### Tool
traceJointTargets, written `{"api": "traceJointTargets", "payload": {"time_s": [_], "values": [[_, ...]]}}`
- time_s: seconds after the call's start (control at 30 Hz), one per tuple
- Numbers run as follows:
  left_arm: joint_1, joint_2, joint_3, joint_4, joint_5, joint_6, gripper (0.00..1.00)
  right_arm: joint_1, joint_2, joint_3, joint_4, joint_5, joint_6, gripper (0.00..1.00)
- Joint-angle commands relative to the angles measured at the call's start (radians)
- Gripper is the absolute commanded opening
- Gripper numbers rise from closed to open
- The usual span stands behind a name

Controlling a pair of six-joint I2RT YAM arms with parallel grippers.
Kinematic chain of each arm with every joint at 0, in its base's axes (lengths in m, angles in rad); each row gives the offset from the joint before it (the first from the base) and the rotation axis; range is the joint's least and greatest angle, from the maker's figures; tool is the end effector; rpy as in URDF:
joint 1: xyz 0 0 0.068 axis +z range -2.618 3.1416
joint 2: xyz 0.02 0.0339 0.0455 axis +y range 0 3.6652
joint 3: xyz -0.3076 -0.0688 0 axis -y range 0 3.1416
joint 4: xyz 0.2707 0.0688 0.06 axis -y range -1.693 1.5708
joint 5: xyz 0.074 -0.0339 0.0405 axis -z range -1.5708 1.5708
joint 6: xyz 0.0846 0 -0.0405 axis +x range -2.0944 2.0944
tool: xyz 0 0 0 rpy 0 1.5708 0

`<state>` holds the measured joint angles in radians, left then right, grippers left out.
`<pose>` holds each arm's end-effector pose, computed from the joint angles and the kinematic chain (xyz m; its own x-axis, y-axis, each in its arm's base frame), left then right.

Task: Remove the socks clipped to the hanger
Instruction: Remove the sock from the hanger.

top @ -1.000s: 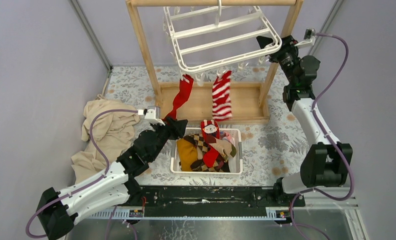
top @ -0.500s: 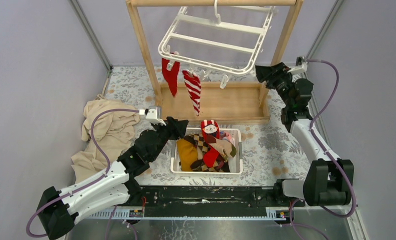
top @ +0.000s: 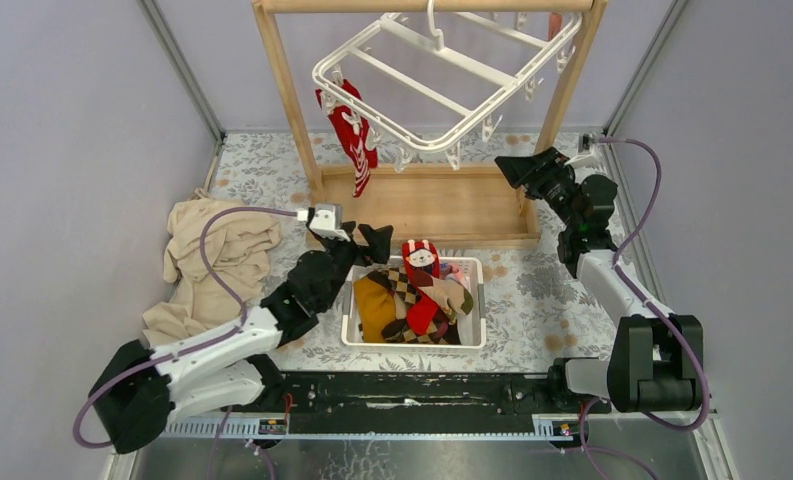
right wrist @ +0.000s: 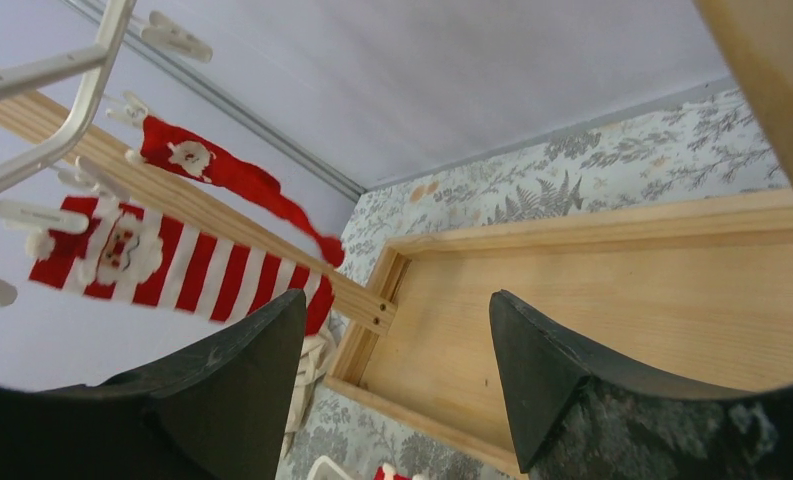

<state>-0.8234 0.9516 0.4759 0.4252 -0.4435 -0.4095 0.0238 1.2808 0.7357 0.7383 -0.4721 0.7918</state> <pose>0.2032 -0.1659 0.2858 -0.1793 -0.3356 -0.9248 0.3268 0.8663 -0.3778 0.3402 0.0466 0.3479 -0.1977 0.6292 -0.7516 -0.4649 0.6148 0.6370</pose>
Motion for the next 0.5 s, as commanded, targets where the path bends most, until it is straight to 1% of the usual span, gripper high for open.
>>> {"api": "traceJointTargets", "payload": {"time_s": [0.0,0.07,0.17,0.3,0.37,0.47], "values": [[0.037,0.162,0.028,0.419,-0.147,0.231,0.98,-0.001,-0.027,-0.017,0.098,-0.058,0.027,0.74],[0.085,0.254,0.045,0.546,-0.153,0.282,0.98,-0.001,-0.042,-0.032,0.098,-0.062,0.034,0.74],[0.153,0.339,0.094,0.608,-0.147,0.296,0.98,-0.001,-0.069,-0.049,0.077,-0.071,0.027,0.74],[0.196,0.413,0.124,0.711,-0.139,0.339,0.99,-0.001,-0.101,-0.059,0.027,-0.070,-0.009,0.74],[0.218,0.445,0.142,0.748,-0.091,0.338,0.99,0.000,-0.107,-0.063,0.018,-0.071,-0.019,0.74],[0.227,0.471,0.184,0.740,0.006,0.321,0.98,-0.001,-0.103,-0.071,0.030,-0.085,-0.008,0.73]]}}
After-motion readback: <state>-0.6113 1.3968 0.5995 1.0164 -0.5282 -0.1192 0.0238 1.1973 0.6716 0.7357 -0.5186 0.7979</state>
